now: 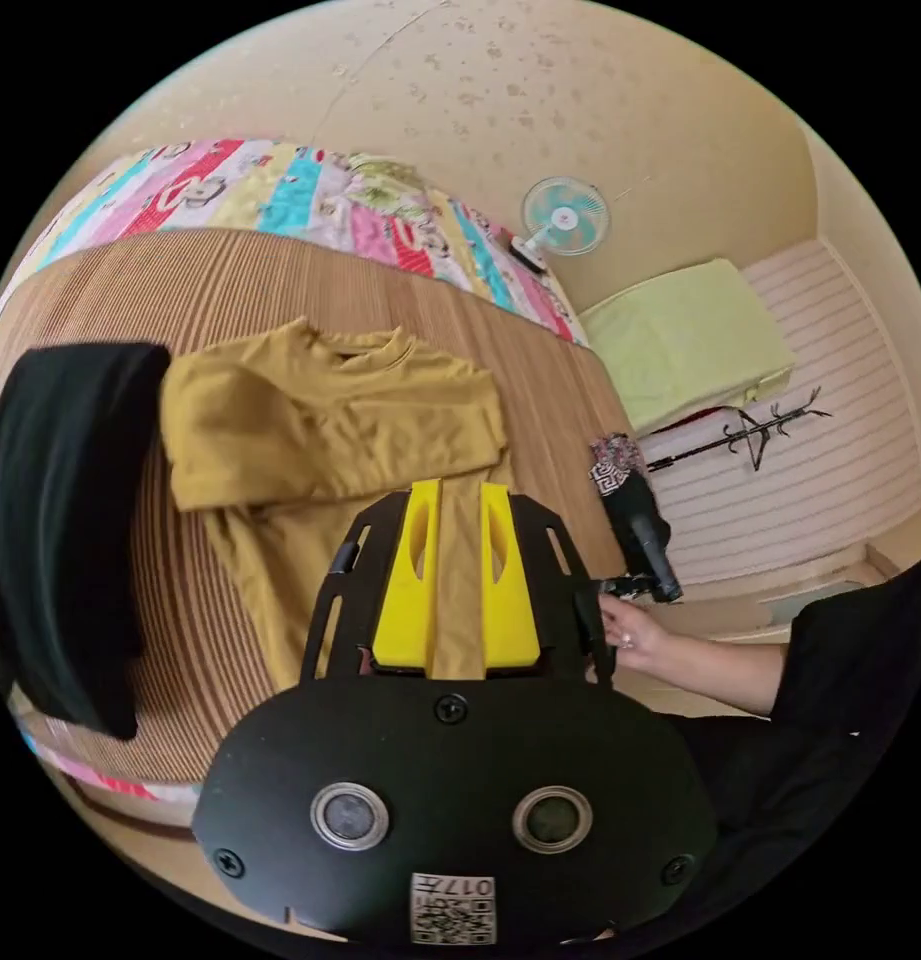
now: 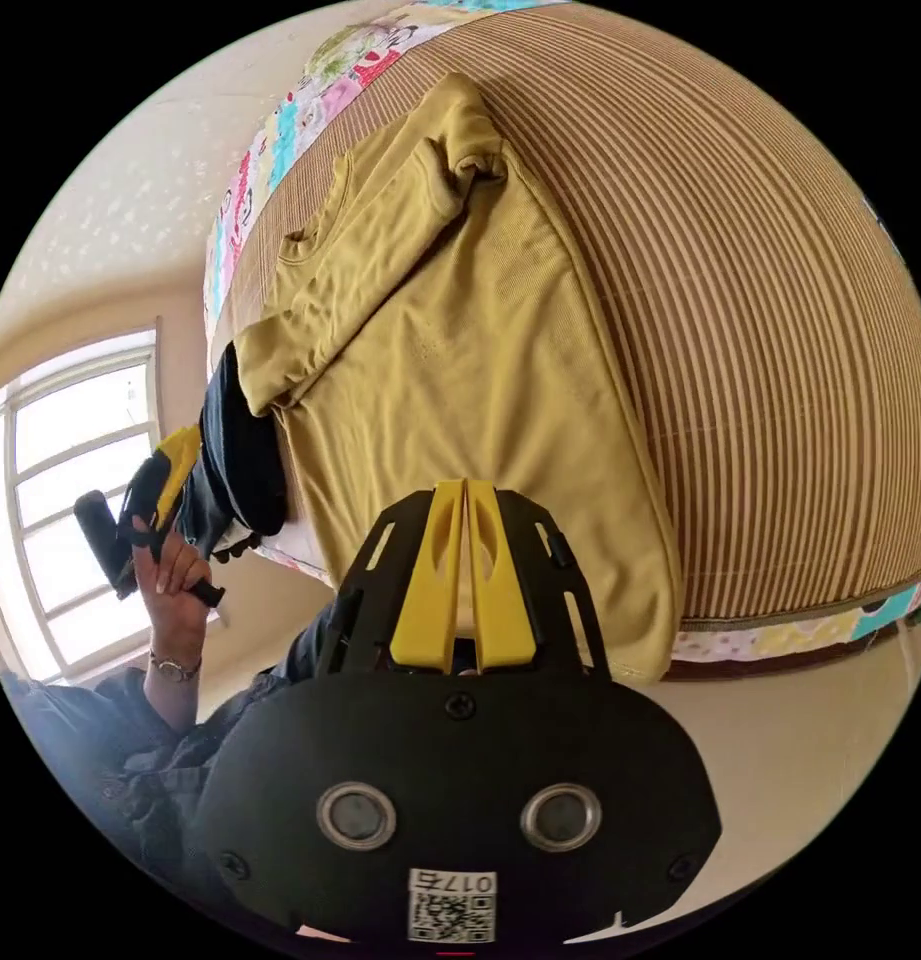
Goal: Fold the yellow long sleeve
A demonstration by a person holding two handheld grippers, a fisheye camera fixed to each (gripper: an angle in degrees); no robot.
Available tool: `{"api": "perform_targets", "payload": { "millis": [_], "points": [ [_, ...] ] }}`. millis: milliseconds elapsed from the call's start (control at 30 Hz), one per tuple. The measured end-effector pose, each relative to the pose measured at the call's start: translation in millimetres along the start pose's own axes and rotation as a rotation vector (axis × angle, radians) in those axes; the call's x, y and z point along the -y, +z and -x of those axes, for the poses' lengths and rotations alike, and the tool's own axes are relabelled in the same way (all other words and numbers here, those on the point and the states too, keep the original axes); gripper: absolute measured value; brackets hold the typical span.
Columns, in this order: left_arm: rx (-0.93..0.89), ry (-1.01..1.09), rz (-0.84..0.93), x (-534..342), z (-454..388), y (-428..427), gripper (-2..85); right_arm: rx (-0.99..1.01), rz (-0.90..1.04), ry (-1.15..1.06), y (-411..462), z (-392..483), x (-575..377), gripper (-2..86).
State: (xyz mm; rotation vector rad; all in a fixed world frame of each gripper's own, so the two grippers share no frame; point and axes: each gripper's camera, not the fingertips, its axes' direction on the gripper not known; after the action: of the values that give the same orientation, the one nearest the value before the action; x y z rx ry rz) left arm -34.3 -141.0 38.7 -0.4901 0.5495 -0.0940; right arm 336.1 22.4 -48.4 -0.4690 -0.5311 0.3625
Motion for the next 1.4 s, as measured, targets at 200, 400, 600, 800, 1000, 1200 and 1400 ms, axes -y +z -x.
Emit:
{"api": "perform_targets", "payload": {
  "millis": [200, 400, 600, 800, 1000, 1200, 1400],
  "points": [
    [0.198, -0.212, 0.268, -28, 71, 78, 2.0, -0.251, 0.039, -0.051, 28, 11, 8, 0.3],
    [0.213, -0.154, 0.119, 86, 63, 91, -0.1, -0.055, -0.094, 0.059, 3, 19, 71, 0.3],
    [0.105, 0.04, 0.072, 113, 53, 53, 6.1, -0.015, -0.251, 0.024, -63, 26, 72, 1.2],
    [0.123, 0.032, 0.142, 45, 81, 17, 12.2, -0.112, -0.122, 0.033, -59, -8, 23, 8.2],
    [0.118, 0.008, 0.335, 11, 103, 39, 11.3, -0.047, -0.037, 0.091, -40, -14, 6, 11.3],
    [0.067, -0.12, 0.376, -6, 122, 28, 4.9, -0.041, 0.062, 0.07, -50, -4, -1, 4.9],
    [-0.201, -0.07, 0.559, -85, 121, -11, 4.3, 0.053, 0.064, 0.15, -109, -43, -88, 3.5]
  ]
}}
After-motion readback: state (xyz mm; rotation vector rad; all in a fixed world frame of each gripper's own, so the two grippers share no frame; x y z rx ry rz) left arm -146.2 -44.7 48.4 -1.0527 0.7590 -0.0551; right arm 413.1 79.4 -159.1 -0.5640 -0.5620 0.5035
